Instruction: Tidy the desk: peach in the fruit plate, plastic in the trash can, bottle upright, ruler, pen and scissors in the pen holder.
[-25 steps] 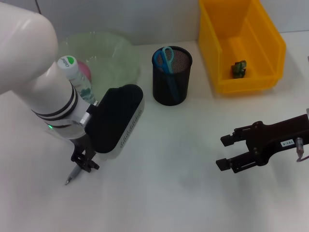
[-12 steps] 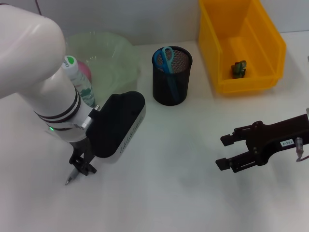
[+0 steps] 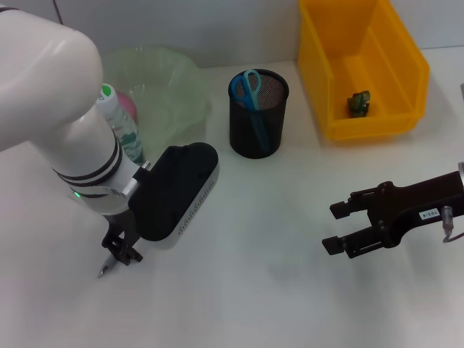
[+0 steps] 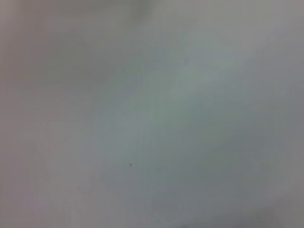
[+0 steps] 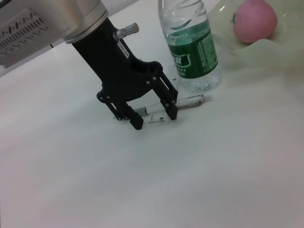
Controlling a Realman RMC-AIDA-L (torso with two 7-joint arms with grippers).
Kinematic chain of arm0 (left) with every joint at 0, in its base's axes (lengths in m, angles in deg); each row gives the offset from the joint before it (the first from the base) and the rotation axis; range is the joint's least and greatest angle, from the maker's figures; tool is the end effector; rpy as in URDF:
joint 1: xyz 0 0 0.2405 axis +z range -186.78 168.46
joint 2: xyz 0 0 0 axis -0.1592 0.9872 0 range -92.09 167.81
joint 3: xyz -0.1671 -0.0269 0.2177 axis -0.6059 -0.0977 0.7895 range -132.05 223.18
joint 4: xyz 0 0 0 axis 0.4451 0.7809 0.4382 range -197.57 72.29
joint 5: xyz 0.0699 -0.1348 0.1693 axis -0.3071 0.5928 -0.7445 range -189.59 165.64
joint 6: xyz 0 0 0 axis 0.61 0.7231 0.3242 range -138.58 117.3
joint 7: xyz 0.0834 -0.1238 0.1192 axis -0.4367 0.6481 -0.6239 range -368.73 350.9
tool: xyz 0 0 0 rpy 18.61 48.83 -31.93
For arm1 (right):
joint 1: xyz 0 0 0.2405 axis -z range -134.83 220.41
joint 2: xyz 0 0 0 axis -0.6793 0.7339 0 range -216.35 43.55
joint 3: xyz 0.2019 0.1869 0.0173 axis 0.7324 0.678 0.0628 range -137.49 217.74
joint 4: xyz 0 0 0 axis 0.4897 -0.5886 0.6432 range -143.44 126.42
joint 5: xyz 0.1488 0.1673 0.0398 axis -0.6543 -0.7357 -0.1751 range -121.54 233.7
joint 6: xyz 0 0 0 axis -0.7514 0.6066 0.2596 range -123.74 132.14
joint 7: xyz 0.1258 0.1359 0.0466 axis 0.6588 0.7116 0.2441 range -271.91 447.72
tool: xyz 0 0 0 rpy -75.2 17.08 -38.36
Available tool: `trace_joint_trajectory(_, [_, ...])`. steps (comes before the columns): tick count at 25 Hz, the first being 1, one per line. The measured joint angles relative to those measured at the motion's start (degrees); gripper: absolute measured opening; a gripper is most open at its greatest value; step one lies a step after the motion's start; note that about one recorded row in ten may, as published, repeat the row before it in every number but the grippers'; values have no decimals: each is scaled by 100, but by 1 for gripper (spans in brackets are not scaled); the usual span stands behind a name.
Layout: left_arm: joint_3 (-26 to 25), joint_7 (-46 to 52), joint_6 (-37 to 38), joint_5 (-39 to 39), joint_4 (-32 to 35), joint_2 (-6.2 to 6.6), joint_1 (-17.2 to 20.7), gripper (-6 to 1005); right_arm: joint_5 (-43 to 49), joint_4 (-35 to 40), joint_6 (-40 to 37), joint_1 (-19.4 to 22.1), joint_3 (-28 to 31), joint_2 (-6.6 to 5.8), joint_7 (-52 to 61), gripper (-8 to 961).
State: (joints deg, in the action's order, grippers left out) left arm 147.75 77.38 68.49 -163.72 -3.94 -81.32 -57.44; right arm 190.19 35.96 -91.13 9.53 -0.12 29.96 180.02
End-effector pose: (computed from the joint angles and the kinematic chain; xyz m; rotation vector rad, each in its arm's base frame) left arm -0.1964 0.3967 -0.1310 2.6724 -1.0084 -1.0658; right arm 0.2945 0.3583 -0.0327 -2.9193 0.7898 0.2292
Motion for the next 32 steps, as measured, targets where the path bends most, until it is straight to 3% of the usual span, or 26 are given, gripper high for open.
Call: trace_joint_trajectory(32, [91, -298, -208, 46, -30, 3, 29, 534, 1, 0, 6, 7, -9, -9, 5, 817])
